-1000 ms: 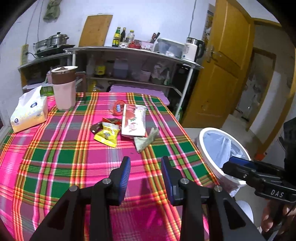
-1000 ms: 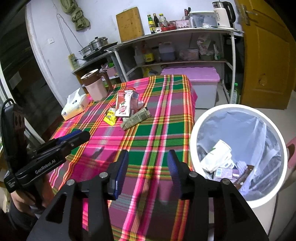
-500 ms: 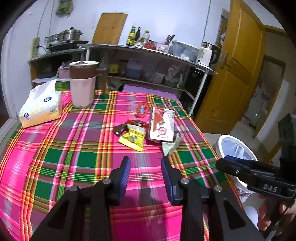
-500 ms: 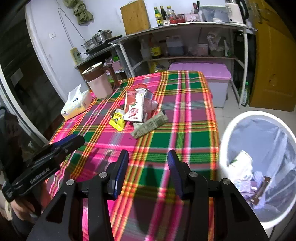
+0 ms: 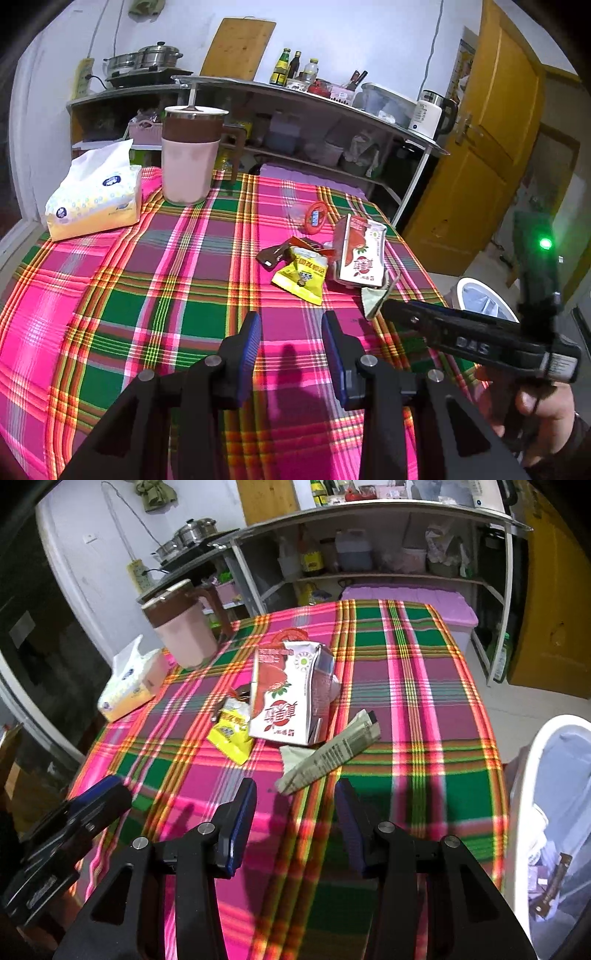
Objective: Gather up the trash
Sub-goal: 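Grasp the strawberry juice carton with the left gripper while the right gripper grasps the beige wrapper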
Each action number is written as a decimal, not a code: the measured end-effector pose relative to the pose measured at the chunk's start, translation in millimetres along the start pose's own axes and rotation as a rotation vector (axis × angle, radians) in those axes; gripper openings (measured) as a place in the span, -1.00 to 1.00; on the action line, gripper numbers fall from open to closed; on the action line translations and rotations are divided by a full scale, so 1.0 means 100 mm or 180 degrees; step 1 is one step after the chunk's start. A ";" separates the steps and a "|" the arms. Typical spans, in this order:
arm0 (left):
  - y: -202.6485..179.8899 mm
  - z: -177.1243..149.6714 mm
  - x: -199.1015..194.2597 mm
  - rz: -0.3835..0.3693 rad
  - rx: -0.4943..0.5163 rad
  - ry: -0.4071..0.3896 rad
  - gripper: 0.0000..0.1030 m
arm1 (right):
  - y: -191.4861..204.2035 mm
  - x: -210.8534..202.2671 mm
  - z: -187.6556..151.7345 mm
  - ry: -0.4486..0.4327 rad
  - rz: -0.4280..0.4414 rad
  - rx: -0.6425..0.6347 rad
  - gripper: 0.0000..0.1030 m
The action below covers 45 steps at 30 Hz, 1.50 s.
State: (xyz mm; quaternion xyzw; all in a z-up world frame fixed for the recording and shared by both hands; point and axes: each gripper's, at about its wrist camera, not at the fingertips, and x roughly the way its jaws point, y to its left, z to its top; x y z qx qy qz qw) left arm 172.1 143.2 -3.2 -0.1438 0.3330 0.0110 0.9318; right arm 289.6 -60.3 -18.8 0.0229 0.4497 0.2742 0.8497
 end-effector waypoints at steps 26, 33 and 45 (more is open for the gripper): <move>-0.42 0.21 0.32 -0.0115 0.0216 0.0086 -0.25 | -0.45 -0.22 -0.11 -0.0150 -0.0161 0.0240 -0.98; -0.59 0.33 0.53 -0.0123 0.0195 0.0131 0.06 | -0.66 -0.43 -0.21 -0.0223 -0.0119 0.0359 -0.98; -0.80 0.48 1.05 0.0109 0.0177 0.0228 0.21 | -0.90 -0.58 -0.25 -0.0309 -0.0026 0.0505 -0.98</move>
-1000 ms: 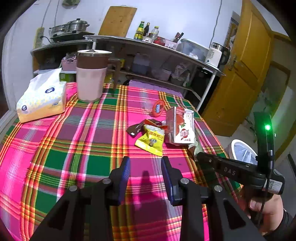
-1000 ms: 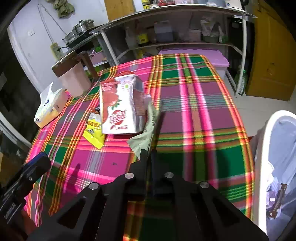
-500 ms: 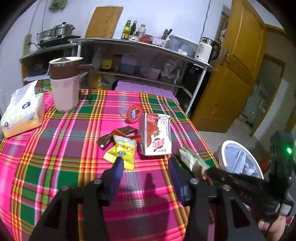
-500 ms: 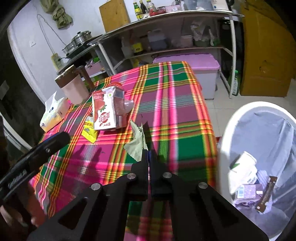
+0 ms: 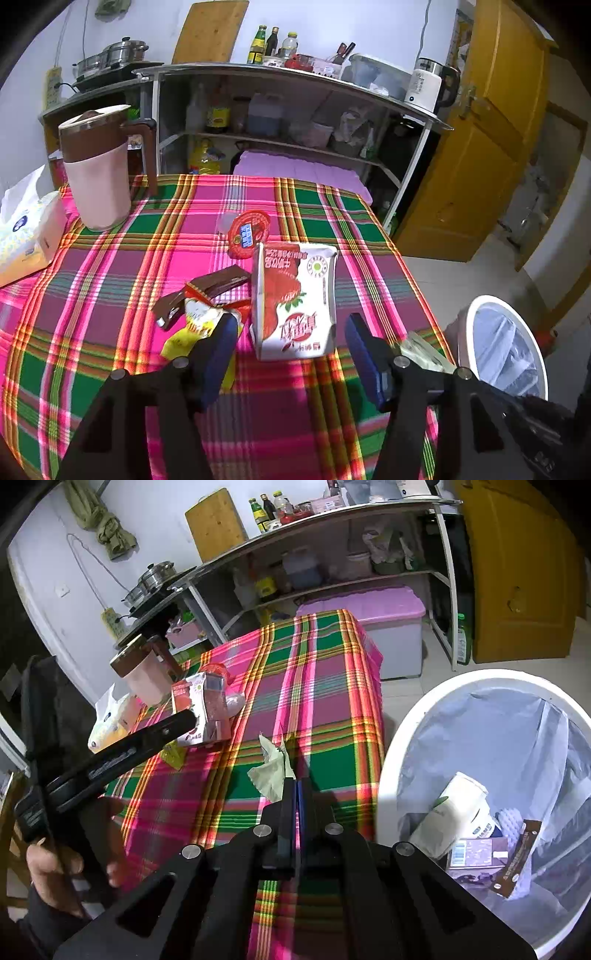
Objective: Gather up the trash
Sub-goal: 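Grasp the strawberry juice carton with the left gripper while the right gripper grasps the beige wrapper, then carry the juice carton and beige wrapper over the bin with both grippers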
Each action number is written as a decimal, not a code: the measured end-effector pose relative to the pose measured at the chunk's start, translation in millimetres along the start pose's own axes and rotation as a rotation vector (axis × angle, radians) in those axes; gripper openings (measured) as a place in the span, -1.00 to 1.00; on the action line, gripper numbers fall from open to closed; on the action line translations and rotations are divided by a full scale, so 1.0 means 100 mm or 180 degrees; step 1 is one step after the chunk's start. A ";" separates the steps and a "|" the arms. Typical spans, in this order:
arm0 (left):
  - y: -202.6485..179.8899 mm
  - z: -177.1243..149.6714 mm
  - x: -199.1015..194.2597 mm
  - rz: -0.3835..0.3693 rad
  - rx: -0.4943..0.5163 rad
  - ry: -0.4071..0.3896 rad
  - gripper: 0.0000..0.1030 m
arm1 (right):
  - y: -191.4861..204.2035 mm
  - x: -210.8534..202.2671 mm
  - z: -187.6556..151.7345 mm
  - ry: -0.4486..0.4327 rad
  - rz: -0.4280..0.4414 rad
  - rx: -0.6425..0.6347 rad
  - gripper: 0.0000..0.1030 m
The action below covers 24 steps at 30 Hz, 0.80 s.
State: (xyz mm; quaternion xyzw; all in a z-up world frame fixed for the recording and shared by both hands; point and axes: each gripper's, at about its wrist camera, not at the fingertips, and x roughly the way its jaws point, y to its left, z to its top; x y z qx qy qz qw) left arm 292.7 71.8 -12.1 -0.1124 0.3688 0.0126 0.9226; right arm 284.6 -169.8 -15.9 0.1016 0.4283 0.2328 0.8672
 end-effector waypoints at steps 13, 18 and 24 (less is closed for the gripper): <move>-0.09 -0.01 0.24 0.0164 0.0163 0.0109 0.08 | -0.13 -0.02 0.00 -0.0023 0.0027 0.0047 -0.98; -0.11 -0.06 0.07 0.0086 0.0194 0.0025 0.07 | -0.09 -0.08 -0.01 -0.0058 0.0039 -0.0013 -0.98; -0.19 -0.18 -0.23 -0.0054 0.0270 -0.0066 0.07 | -0.03 -0.21 -0.04 -0.0125 0.0036 -0.0079 -0.98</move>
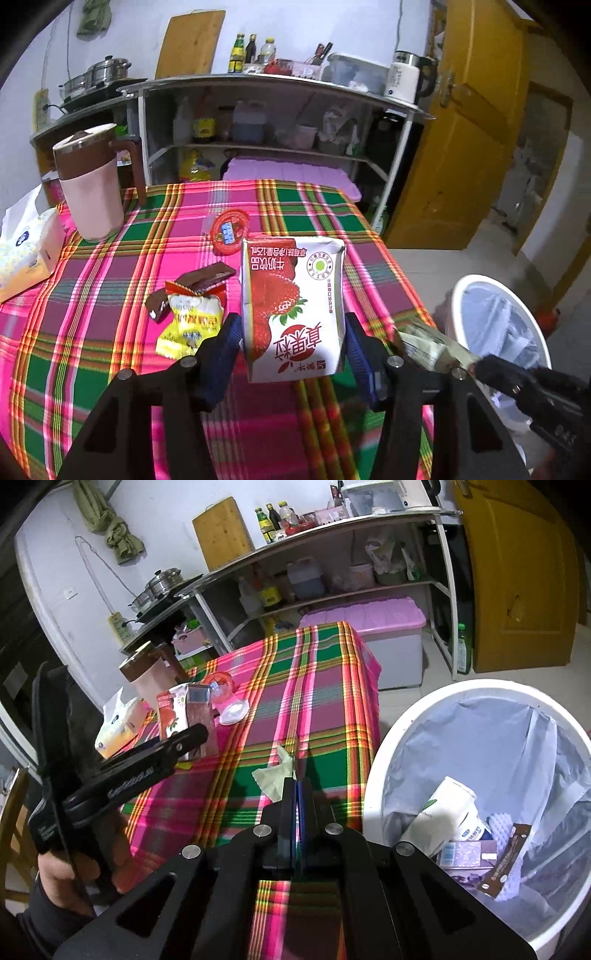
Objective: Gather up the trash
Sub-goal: 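Carry the juice carton and beige wrapper over the bin with both grippers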
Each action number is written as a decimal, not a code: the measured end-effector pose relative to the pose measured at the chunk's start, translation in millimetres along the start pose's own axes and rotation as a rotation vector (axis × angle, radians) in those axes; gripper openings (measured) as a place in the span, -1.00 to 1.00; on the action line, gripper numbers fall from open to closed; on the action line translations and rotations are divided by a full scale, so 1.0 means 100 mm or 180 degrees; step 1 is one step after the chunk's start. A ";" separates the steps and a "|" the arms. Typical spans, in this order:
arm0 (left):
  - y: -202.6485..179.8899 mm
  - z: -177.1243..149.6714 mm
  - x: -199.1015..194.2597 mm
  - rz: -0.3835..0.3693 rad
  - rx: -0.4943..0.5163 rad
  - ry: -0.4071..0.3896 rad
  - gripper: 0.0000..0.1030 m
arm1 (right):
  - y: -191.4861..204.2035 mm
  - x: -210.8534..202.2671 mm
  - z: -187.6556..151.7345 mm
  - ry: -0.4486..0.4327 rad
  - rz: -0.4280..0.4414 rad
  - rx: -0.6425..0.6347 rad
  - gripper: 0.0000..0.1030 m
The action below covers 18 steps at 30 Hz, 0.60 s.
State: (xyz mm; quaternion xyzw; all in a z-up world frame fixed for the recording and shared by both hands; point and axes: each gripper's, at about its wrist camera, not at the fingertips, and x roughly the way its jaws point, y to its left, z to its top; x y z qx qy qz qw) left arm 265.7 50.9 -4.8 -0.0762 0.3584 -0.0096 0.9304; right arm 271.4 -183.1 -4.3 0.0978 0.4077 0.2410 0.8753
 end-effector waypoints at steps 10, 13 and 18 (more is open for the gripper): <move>-0.18 -0.18 -0.47 -0.0190 0.0085 -0.0069 0.07 | 0.11 -0.31 -0.08 -0.0128 0.0005 -0.0051 -0.98; -0.22 -0.24 -0.57 -0.0231 0.0096 -0.0075 0.07 | 0.12 -0.42 -0.10 -0.0166 0.0004 -0.0060 -0.98; -0.33 -0.31 -0.69 -0.0278 0.0138 -0.0086 0.07 | 0.10 -0.58 -0.15 -0.0216 0.0003 -0.0054 -0.98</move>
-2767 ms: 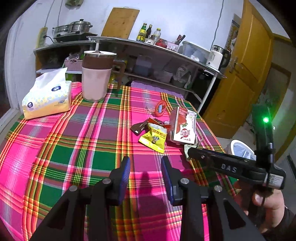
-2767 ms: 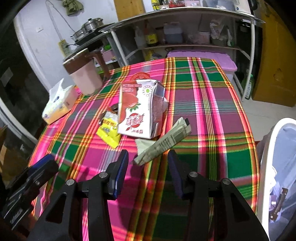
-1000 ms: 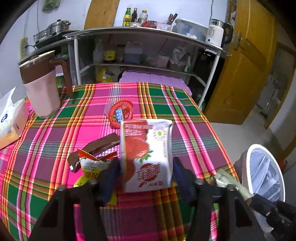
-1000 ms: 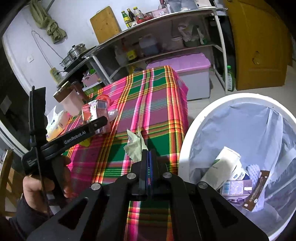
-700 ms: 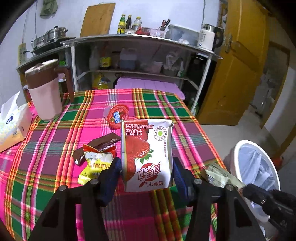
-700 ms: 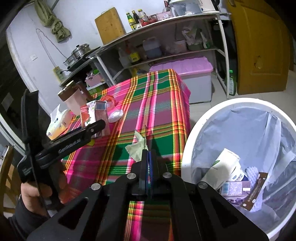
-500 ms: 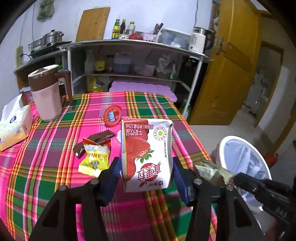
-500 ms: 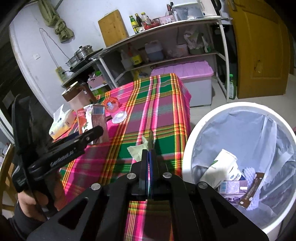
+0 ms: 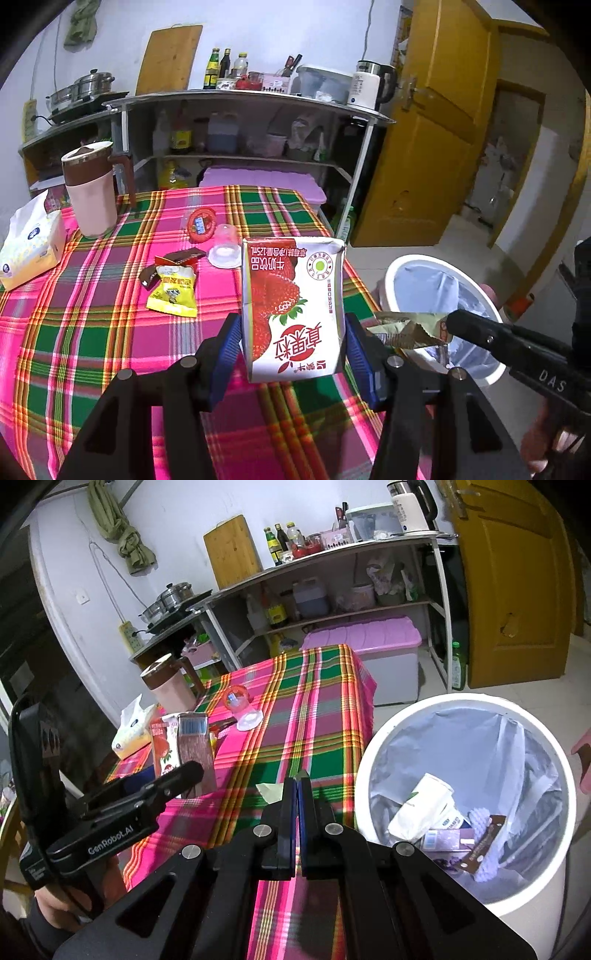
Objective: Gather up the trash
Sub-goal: 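Carry the juice carton and beige wrapper over the bin with both grippers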
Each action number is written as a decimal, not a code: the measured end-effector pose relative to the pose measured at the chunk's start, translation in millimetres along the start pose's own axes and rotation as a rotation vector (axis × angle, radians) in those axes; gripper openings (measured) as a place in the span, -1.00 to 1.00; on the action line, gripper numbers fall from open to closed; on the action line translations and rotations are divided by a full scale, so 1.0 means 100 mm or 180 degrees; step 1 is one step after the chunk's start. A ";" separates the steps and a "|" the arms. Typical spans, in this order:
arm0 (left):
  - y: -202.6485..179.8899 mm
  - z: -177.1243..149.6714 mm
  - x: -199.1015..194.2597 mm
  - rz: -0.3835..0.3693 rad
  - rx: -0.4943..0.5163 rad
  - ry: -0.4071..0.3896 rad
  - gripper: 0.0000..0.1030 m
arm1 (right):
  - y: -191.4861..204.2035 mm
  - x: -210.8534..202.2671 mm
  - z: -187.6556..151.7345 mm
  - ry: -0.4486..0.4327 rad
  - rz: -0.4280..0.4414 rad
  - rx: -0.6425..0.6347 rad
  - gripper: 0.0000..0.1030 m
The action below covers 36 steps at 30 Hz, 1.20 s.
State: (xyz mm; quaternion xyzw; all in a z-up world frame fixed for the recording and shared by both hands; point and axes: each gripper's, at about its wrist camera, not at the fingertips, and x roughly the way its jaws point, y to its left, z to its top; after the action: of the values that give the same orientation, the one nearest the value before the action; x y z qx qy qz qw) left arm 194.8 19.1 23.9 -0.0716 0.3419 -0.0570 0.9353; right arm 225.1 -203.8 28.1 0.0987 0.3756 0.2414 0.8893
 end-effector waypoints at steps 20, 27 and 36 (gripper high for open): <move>-0.61 0.02 0.01 -0.0337 0.0235 0.0024 0.07 | -0.47 -0.51 -0.03 -0.0254 -0.0273 0.0265 -0.98; -0.87 0.03 0.15 -0.0498 0.0355 0.0080 0.07 | -0.73 -0.58 -0.09 -0.0254 -0.0396 0.0435 -0.98; -1.18 0.02 0.41 -0.0669 0.0470 0.0216 0.07 | -1.01 -0.63 -0.16 -0.0224 -0.0525 0.0583 -0.98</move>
State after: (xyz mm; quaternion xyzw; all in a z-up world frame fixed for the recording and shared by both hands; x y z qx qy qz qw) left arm 220.4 -103.6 19.9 -0.0361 0.3588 -0.1822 0.9148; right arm 211.0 -322.9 20.0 0.1567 0.3715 0.1285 0.9060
